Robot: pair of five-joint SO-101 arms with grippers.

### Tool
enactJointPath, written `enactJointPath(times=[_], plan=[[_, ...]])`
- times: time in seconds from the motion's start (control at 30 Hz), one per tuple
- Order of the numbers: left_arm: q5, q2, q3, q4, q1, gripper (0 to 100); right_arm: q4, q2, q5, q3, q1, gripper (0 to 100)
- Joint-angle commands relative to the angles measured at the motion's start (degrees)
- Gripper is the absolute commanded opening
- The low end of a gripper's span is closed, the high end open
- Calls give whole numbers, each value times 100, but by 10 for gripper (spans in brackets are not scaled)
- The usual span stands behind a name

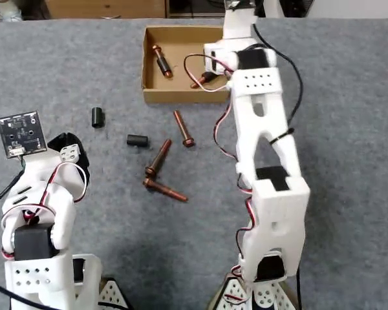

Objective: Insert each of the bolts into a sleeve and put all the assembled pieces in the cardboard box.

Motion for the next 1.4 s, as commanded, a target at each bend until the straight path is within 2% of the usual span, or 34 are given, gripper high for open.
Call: enactJointPath(times=[0.0, 0.2, 0.27, 0.53, 0.67, 0.83, 1.03, 1.1, 1.17, 1.37], plan=[[9, 13, -97, -9, 9, 84, 835, -743, -44, -338, 136, 2], [9, 163, -105, 35, 9, 90, 1978, -1332, 9, -312, 92, 2], [9, 462, -167, 88, 9, 90, 2303, -1420, 308, -312, 101, 2], [9, 2879, -1925, 1081, 105, 90, 3991, -1815, 1231, -303, 110, 2], [-18, 4066, -2769, 1574, 730, 90, 4009, -2396, 1477, 171, 127, 2], [9, 5086, -3393, 1934, 1600, 90, 4000, -3679, 2057, 1684, 101, 2], [185, 5938, -3727, 1714, 1776, 95, 3622, -5226, 2426, 3600, 409, 2], [369, 6211, -3842, 1714, 1776, 136, 3270, -5596, 2453, 4233, 646, 2], [642, 6501, -4044, 1829, 1793, 169, 2963, -5912, 2558, 4875, 813, 2], [1073, 7389, -5108, 2251, 2374, 171, 2233, -6589, 2629, 6413, 1314, 2]])
